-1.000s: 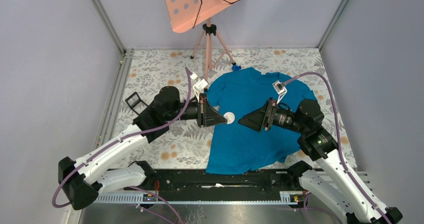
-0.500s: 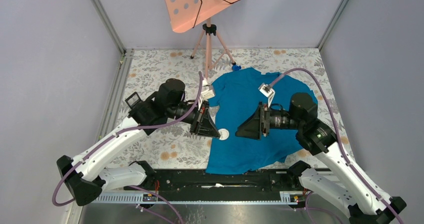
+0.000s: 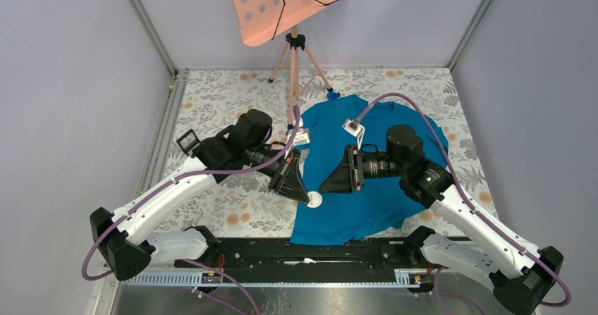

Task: Pin the brooch onto the clothing

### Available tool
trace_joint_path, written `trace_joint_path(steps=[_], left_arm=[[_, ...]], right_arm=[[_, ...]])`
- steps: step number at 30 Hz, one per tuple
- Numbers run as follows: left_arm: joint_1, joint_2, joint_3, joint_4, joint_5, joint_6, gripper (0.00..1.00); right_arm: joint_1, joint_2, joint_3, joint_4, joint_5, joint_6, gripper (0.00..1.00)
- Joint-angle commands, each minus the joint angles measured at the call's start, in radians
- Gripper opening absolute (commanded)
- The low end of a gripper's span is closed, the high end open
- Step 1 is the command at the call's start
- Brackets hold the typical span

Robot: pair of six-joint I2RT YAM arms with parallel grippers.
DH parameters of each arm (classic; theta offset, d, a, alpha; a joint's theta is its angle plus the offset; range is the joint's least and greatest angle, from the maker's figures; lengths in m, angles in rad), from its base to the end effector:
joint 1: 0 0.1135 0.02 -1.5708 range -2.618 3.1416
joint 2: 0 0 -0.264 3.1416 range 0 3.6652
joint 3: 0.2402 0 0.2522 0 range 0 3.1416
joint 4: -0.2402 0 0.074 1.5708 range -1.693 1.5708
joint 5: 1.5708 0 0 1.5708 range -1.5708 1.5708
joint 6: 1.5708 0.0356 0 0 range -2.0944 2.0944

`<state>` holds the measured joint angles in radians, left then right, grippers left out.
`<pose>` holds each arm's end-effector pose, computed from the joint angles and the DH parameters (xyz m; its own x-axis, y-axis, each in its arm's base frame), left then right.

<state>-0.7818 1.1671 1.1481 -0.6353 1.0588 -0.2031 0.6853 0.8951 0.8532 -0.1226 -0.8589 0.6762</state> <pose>0.1448 -0.1875 0.3560 -0.5916 0.4482 -0.6702 0.7318 -0.0503 -0.6797 0.1363 0.1462 0.3532 -0.7196 -0.0601 -0.6918 -0.6942 0.0907 0.7141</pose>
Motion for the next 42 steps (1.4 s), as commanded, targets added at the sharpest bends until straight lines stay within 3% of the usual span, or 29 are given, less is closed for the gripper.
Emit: trace_joint_path(steps=[1, 9, 13, 18, 20, 22, 24, 26, 31, 35, 38, 42], left_arm=[[0.004, 0.002, 0.045, 0.016, 0.058, 0.031, 0.00], [0.004, 0.017, 0.051, 0.015, 0.060, 0.025, 0.00], [0.003, 0.020, 0.055, 0.015, 0.065, 0.024, 0.00], [0.003, 0.020, 0.051, 0.017, 0.068, 0.022, 0.00], [0.003, 0.020, 0.053, 0.017, 0.061, 0.025, 0.00], [0.005, 0.012, 0.062, 0.016, 0.026, 0.032, 0.24], [0.017, -0.010, 0.064, 0.031, -0.001, 0.033, 0.65], [0.039, -0.058, 0.031, 0.121, -0.062, -0.004, 0.86], [0.068, -0.198, -0.058, 0.361, -0.264, -0.162, 0.92], [0.069, -0.282, -0.220, 0.744, -0.429, -0.462, 0.92], [0.067, -0.299, -0.328, 0.990, -0.522, -0.641, 0.92], [0.047, -0.304, -0.420, 1.146, -0.620, -0.773, 0.91]], right_arm=[[0.024, 0.006, 0.015, 0.042, -0.042, -0.009, 0.37], [0.085, 0.028, 0.016, 0.082, -0.069, 0.005, 0.31], [0.094, 0.035, 0.010, 0.077, -0.060, 0.000, 0.21], [0.100, 0.039, -0.002, 0.115, -0.045, 0.016, 0.00], [0.102, 0.038, -0.002, 0.110, -0.029, 0.011, 0.00], [0.102, 0.021, -0.005, 0.083, 0.039, -0.014, 0.00], [0.102, -0.021, 0.001, 0.006, 0.204, -0.054, 0.00], [0.100, -0.087, 0.002, -0.040, 0.384, -0.079, 0.00], [0.100, -0.237, -0.026, -0.007, 0.615, -0.080, 0.00], [0.100, -0.329, -0.107, 0.149, 0.782, -0.028, 0.00], [0.100, -0.351, -0.149, 0.254, 0.830, -0.010, 0.00], [0.101, -0.351, -0.188, 0.430, 0.834, 0.039, 0.00]])
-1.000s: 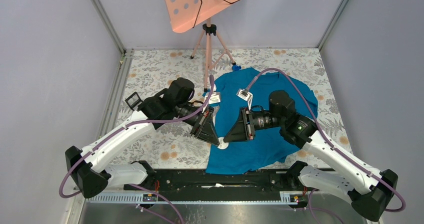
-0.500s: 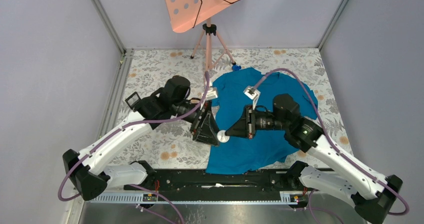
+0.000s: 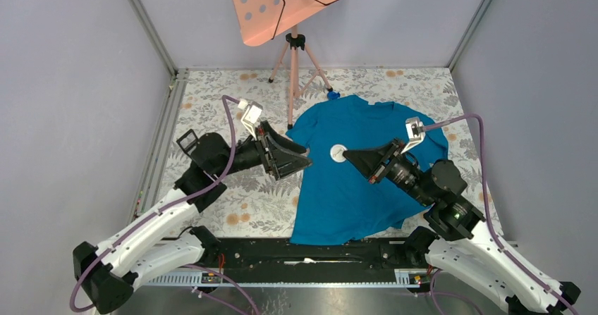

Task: Pin the brooch onto the clothing

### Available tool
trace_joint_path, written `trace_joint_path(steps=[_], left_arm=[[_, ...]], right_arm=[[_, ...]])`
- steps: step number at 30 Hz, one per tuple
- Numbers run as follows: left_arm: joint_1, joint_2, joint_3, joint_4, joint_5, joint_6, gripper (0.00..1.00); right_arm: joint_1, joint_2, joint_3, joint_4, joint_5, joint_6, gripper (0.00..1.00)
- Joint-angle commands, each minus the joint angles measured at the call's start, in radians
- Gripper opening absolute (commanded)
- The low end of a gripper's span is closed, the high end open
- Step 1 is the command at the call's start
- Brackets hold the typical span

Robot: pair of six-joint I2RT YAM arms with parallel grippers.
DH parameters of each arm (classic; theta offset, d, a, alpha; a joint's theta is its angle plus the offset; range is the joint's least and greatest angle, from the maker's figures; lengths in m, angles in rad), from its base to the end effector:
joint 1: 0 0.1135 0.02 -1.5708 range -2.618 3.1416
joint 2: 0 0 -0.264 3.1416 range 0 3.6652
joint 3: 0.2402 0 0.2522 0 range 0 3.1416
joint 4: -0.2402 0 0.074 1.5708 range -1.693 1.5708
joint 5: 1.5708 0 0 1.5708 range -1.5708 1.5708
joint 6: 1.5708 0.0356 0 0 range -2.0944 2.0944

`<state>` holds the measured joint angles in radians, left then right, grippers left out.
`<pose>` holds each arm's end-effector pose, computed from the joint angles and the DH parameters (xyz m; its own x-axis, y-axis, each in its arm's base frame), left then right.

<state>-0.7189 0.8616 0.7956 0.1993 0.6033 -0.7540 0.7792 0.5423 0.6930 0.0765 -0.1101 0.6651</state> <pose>0.1363 -0.1462 0.3713 -0.5880 -0.2345 -0.7741 0.7723 0.1218 -0.6235 0.0923 0.0967 0.3705 -0.3519 0.5146 -0.7819 -0.7084 0.3996 0.5818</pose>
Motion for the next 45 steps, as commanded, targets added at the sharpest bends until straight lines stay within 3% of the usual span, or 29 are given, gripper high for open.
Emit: trace_joint_path(steps=[1, 5, 10, 16, 22, 32, 36, 40, 43, 45], left_arm=[[-0.031, -0.001, -0.082, 0.342, -0.190, -0.238, 0.90], [-0.129, 0.010, -0.094, 0.385, -0.318, -0.267, 0.90], [-0.171, 0.066, -0.110, 0.526, -0.342, -0.332, 0.88], [-0.203, 0.110, -0.093, 0.558, -0.368, -0.335, 0.61], [-0.212, 0.149, -0.074, 0.574, -0.381, -0.355, 0.44], [-0.218, 0.195, -0.044, 0.600, -0.394, -0.381, 0.31], [-0.217, 0.193, -0.048, 0.599, -0.401, -0.381, 0.22], [-0.218, 0.190, -0.054, 0.598, -0.405, -0.377, 0.02], [-0.217, 0.180, -0.064, 0.579, -0.417, -0.367, 0.00], [-0.218, 0.170, -0.064, 0.534, -0.414, -0.343, 0.00]], right_arm=[[0.007, 0.003, -0.035, 0.258, 0.099, 0.062, 0.00], [0.008, 0.018, -0.045, 0.331, 0.141, 0.098, 0.00], [0.008, 0.071, -0.030, 0.404, 0.082, 0.150, 0.00], [0.014, 0.088, -0.041, 0.444, 0.066, 0.196, 0.00], [0.021, 0.102, -0.038, 0.462, 0.045, 0.211, 0.00], [0.029, 0.126, -0.034, 0.473, 0.026, 0.225, 0.00], [0.031, 0.128, -0.035, 0.473, 0.022, 0.223, 0.00], [0.031, 0.130, -0.040, 0.466, 0.017, 0.224, 0.00], [0.031, 0.121, -0.048, 0.434, 0.009, 0.228, 0.00], [0.031, 0.103, -0.058, 0.386, 0.012, 0.228, 0.13]])
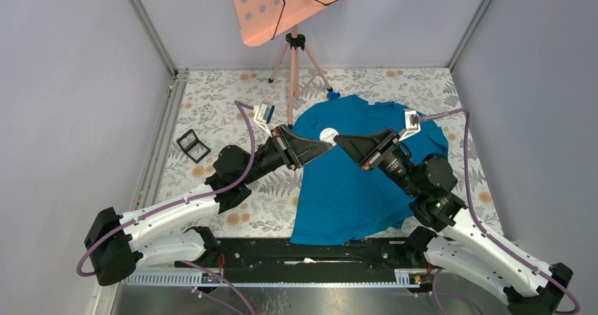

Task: Pin the brooch onto the clothing

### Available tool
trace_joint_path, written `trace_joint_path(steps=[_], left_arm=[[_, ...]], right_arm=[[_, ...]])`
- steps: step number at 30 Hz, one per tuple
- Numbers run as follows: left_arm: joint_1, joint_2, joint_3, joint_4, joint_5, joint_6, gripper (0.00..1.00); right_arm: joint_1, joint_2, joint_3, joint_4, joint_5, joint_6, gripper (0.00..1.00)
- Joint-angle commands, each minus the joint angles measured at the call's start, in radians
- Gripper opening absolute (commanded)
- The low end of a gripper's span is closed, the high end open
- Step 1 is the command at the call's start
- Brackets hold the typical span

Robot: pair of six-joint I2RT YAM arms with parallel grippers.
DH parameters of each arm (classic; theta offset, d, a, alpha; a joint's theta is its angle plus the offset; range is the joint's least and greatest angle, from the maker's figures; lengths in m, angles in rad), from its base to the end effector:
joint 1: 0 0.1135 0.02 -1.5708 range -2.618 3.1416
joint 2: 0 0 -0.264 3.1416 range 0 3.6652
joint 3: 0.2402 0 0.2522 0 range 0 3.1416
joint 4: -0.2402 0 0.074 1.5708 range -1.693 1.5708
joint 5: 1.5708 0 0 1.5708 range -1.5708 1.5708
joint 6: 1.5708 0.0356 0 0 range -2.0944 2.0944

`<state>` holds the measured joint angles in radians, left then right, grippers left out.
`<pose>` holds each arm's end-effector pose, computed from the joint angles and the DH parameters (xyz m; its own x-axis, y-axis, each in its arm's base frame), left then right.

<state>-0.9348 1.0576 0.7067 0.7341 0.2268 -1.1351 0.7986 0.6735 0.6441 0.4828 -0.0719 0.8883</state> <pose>0.1372 -0.1993 0.3563 -0.7292 -0.4995 -0.4677 0.5845 -0.0992 -0.8053 0.1089 0.1155 0.3789 -0.3967 0.7021 -0.5914 -0.7162 0.1662 0.6778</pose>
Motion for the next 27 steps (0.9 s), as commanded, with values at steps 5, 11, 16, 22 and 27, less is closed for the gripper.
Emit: trace_joint_path(steps=[5, 11, 16, 22, 27], left_arm=[[0.015, -0.102, 0.024, -0.201, 0.012, 0.145, 0.00], [0.041, -0.145, 0.090, -0.557, 0.247, 0.351, 0.00], [0.044, -0.136, 0.115, -0.677, 0.473, 0.433, 0.00], [0.044, -0.131, 0.098, -0.687, 0.554, 0.435, 0.00], [0.042, -0.130, 0.087, -0.656, 0.582, 0.430, 0.00]], right_arm=[[0.011, -0.149, -0.012, -0.238, 0.031, -0.044, 0.53], [0.011, -0.107, 0.208, -0.736, -0.077, -0.220, 0.83], [0.010, -0.037, 0.238, -0.747, -0.320, -0.257, 0.75], [0.010, 0.066, 0.209, -0.590, -0.555, -0.198, 0.57], [0.010, 0.068, 0.183, -0.546, -0.551, -0.186, 0.46]])
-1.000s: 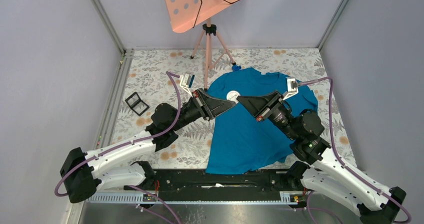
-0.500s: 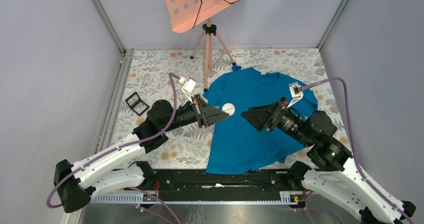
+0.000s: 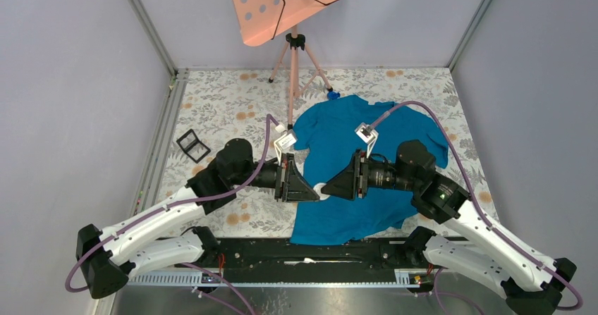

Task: Pin the brooch onto the clothing

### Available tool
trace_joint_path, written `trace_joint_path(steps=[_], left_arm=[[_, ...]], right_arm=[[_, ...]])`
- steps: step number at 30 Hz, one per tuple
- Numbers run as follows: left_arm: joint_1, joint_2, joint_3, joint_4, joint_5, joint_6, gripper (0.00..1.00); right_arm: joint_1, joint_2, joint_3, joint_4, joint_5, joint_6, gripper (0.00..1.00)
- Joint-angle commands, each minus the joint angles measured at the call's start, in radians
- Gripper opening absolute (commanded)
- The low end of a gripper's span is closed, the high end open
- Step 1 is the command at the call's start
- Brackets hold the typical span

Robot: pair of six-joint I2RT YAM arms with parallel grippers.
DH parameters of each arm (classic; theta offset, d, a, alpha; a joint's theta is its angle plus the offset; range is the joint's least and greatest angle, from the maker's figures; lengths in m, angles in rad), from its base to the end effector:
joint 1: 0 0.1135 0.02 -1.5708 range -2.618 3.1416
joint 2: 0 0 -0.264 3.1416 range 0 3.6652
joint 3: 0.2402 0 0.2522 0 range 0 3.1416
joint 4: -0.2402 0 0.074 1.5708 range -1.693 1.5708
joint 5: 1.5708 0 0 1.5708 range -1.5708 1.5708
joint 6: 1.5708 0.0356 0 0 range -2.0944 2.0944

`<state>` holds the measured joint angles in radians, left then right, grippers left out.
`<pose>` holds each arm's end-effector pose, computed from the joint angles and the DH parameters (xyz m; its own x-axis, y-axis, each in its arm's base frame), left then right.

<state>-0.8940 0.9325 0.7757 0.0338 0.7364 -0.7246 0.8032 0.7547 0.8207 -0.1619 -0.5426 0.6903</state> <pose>0.1152 -0.1815 0.3342 -0.7171 0.1085 -0.6885 0.6941 0.0217 -0.7195 0.1063 0.1366 0.3604 -0.6709 0.0900 -0.7360 -0.7080 0.2172 0.6720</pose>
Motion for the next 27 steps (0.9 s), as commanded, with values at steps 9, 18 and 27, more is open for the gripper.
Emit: trace_joint_path(steps=[9, 18, 27], left_arm=[[0.001, -0.003, 0.002, 0.099, 0.093, 0.004, 0.00], [-0.004, -0.063, -0.151, 0.514, -0.080, -0.147, 0.63], [-0.071, -0.098, -0.198, 0.623, -0.318, -0.148, 0.57]], right_arm=[[0.006, 0.011, -0.024, 0.198, -0.127, 0.039, 0.09], [0.006, -0.112, -0.107, 0.323, 0.041, 0.056, 0.00], [0.007, -0.211, -0.217, 0.523, 0.213, 0.104, 0.00]])
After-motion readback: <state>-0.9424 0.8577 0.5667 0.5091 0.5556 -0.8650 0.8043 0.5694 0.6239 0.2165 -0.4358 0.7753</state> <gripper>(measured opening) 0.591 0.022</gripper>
